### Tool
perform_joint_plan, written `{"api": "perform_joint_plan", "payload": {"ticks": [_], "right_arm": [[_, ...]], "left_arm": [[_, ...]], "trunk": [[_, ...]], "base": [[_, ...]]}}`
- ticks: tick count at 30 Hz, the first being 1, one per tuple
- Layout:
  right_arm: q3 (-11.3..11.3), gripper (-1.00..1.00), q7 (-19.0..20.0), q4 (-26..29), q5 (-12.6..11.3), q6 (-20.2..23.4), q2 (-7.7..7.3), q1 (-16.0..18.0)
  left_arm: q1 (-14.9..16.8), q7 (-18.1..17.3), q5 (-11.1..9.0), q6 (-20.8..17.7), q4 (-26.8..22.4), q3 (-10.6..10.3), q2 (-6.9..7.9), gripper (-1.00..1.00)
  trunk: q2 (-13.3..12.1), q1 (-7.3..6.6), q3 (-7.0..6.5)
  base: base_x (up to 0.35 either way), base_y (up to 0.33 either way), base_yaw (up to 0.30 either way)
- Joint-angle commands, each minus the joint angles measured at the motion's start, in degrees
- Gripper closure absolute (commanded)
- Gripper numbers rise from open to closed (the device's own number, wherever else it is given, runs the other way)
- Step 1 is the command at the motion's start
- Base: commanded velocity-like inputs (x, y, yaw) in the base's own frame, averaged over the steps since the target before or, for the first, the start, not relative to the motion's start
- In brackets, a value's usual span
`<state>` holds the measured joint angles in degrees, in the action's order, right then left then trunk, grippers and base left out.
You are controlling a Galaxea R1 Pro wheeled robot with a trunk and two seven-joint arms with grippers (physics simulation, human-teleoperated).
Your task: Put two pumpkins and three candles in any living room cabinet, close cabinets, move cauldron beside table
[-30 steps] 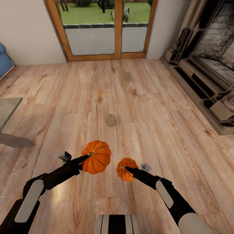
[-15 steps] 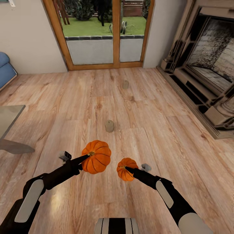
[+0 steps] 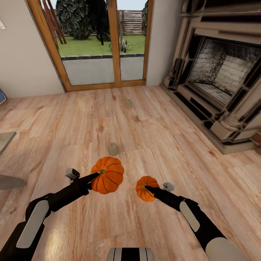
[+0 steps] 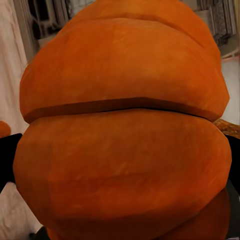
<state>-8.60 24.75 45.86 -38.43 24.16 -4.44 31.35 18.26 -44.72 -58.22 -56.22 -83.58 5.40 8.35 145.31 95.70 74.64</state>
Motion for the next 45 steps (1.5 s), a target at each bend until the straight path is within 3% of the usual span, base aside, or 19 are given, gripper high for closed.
{"api": "perform_joint_plan", "payload": {"ticks": [1,17,45], "right_arm": [[-0.2,1.00,-0.1,0.0,-0.6,0.3,-0.17,0.0],[-0.1,1.00,-0.1,0.1,-0.7,1.2,-0.40,0.0],[-0.1,1.00,1.2,0.1,-0.7,1.5,-0.82,0.0]], "left_arm": [[0.0,-0.2,0.1,-0.2,0.0,0.0,0.00,1.00],[0.0,-0.1,0.1,-0.2,0.0,0.0,0.00,1.00],[0.0,-0.1,0.3,-0.1,0.0,0.0,0.00,1.00]], "trunk": [[0.0,-0.03,-0.25],[-0.2,-0.45,-3.95],[-0.6,-1.17,-11.43]], "base": [[0.000,0.000,-0.194],[0.000,0.000,-0.037],[0.000,0.000,-0.248]]}}
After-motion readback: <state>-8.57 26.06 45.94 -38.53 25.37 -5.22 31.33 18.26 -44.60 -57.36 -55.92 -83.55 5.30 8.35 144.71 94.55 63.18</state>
